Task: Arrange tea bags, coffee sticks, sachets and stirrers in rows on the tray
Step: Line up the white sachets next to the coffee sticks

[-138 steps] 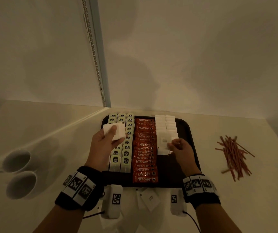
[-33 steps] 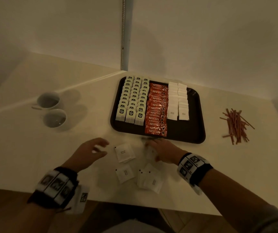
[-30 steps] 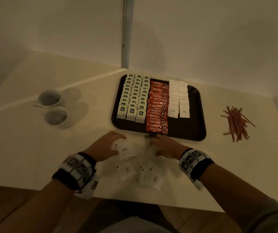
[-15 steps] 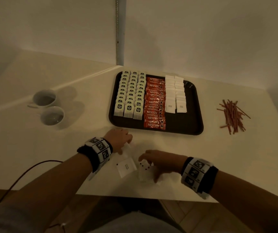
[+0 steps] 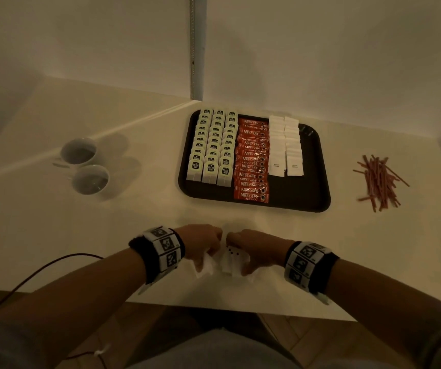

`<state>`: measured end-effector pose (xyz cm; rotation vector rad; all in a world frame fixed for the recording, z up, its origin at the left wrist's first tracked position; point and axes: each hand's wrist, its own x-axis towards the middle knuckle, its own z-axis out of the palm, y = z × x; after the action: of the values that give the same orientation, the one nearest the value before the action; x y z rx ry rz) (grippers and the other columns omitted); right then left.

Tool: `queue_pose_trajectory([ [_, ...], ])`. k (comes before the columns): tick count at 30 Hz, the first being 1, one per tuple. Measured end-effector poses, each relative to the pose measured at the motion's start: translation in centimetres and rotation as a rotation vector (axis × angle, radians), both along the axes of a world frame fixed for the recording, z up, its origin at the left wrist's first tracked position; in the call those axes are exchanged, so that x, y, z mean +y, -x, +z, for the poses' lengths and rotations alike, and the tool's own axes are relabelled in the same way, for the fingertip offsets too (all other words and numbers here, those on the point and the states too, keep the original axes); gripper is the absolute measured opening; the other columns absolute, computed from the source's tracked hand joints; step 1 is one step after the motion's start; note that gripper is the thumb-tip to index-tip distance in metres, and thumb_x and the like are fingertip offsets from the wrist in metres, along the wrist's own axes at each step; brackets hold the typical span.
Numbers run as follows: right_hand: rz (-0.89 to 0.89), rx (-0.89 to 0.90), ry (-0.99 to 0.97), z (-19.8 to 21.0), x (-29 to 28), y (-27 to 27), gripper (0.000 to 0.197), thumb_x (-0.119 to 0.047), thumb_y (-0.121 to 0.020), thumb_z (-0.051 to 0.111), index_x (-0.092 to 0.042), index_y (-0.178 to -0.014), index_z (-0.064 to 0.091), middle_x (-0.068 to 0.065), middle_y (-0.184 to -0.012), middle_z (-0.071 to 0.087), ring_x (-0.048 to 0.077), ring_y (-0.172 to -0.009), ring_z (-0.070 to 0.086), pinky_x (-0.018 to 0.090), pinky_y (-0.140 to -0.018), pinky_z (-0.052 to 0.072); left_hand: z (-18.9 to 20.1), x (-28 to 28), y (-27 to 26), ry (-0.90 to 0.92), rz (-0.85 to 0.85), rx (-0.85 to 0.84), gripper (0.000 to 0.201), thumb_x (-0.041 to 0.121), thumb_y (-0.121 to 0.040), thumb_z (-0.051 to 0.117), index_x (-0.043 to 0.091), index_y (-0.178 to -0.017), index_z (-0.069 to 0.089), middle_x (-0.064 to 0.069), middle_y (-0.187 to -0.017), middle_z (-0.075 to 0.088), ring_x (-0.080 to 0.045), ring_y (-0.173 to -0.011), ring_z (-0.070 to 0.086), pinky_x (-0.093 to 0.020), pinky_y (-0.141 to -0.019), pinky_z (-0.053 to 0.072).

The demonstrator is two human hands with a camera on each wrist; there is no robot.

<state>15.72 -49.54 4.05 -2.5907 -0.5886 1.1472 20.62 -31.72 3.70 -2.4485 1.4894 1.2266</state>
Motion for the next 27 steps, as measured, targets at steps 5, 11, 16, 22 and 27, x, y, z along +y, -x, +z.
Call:
queue_pose_trajectory([
  [5,-0.007,0.037,0.005,-0.2,0.3,-0.4,0.060,-0.021,-0.079,0.072,-0.020,-0.131,0.041,0.004,-0.125,0.051,0.022,-0.112,0.050,0.028,-0.091,0.041,-0.3,-0.2,0.5,-0.041,0.088,0.033,0.061,0.011,-0.074,0.077,0.016,-0.128,0.050,-0.006,-0.126,0.053,-0.027,-0.115,0.051,-0.034,-0.092,0.042],
  [11,-0.143,0.038,-0.012,-0.2,-0.7,-1.2,0.058,-0.017,-0.083,0.068,-0.018,-0.133,0.040,0.007,-0.130,0.049,0.023,-0.115,0.049,0.029,-0.092,0.043,-0.4,0.7,0.3,-0.108,0.141,-0.003,0.068,0.026,-0.083,0.071,0.022,-0.143,0.038,-0.002,-0.142,0.046,-0.023,-0.127,0.045,-0.033,-0.102,0.036],
  [16,-0.420,0.013,-0.302,3.5,-2.8,-3.8,0.067,-0.011,-0.078,0.071,-0.031,-0.133,0.038,-0.003,-0.123,0.046,0.013,-0.110,0.046,0.018,-0.078,0.040,1.8,1.5,-1.7,0.265,0.782,0.100,0.042,0.027,-0.076,0.077,0.013,-0.114,0.063,0.000,-0.107,0.063,-0.011,-0.090,0.053,-0.017,-0.075,0.042],
  [22,-0.568,-0.242,-0.654,11.0,-3.2,-7.5,0.055,-0.014,-0.082,0.069,-0.027,-0.127,0.040,-0.013,-0.114,0.048,0.012,-0.109,0.051,0.027,-0.083,0.053,6.2,-0.8,-3.7,0.788,1.245,0.831,0.023,-0.004,-0.090,0.055,0.013,-0.106,0.059,-0.008,-0.105,0.064,-0.013,-0.089,0.067,-0.026,-0.084,0.054],
  [27,-0.665,-0.370,-0.780,12.5,-2.0,-9.3,0.044,-0.023,-0.084,0.067,-0.033,-0.120,0.044,-0.017,-0.113,0.049,0.007,-0.105,0.052,0.022,-0.081,0.051,8.7,-3.6,-5.4,1.041,1.430,1.356,0.053,0.057,-0.085,0.044,0.024,-0.124,0.059,-0.012,-0.122,0.064,-0.024,-0.104,0.066,-0.043,-0.084,0.056],
])
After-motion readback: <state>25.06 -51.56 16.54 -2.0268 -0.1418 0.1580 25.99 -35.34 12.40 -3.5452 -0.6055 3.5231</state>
